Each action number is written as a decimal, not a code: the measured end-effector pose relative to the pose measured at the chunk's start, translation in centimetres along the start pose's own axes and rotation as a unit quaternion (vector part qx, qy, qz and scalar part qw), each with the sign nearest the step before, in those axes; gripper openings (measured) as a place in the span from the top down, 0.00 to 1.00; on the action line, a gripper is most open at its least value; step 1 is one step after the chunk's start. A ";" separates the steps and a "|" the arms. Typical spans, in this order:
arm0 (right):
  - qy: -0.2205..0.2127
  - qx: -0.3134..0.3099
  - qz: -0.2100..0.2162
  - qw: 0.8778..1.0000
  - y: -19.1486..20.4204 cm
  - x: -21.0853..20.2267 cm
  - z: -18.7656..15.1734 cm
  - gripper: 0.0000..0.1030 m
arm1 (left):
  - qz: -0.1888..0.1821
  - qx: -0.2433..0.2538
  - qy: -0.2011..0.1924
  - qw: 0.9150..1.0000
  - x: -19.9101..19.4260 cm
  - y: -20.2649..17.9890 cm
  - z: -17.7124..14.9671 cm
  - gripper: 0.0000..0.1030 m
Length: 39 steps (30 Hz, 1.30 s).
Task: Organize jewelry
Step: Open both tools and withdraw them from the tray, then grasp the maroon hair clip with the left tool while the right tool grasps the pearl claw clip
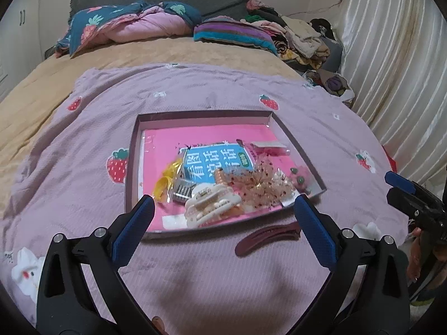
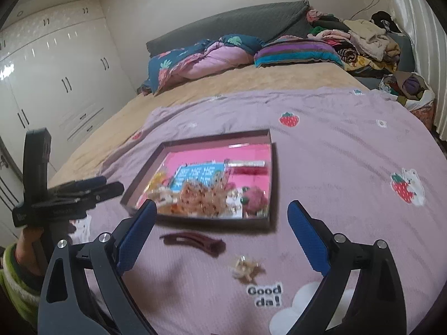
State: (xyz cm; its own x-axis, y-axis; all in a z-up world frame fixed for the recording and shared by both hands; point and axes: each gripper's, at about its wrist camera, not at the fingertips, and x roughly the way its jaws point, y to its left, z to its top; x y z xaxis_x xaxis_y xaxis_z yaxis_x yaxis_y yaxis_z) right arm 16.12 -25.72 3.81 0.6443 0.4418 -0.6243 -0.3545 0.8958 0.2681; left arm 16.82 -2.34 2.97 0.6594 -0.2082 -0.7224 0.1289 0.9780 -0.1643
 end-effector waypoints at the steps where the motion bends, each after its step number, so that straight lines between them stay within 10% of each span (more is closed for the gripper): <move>1: 0.005 -0.001 -0.001 1.000 0.0 0.1 -0.5 0.09 | 0.001 0.003 0.001 1.000 0.0 0.0 -0.3 0.09; 19: 0.090 -0.025 -0.020 0.995 -1.0 5.4 -7.1 0.10 | 0.020 0.071 0.083 0.994 5.4 -2.0 -5.2 0.09; 26: 0.121 -0.017 -0.008 0.992 -1.2 8.1 -7.8 0.29 | 0.023 0.109 0.099 0.989 7.6 -3.5 -5.8 0.11; 34: 0.119 -0.004 0.003 0.993 -1.7 8.5 -8.0 0.68 | 0.003 0.130 0.101 0.986 9.2 -4.9 -5.6 0.35; 39: 0.105 -0.004 0.002 0.994 -1.8 7.4 -7.9 0.70 | -0.004 0.145 0.109 0.983 10.4 -5.6 -6.0 0.73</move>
State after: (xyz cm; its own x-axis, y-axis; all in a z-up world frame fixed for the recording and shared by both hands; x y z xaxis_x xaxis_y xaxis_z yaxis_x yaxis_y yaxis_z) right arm 16.18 -24.44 -7.15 0.4880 0.4241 -0.7629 -0.3629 0.8935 0.2645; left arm 18.49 -10.10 -7.61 0.4872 -0.1830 -0.8539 0.3597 0.9331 0.0053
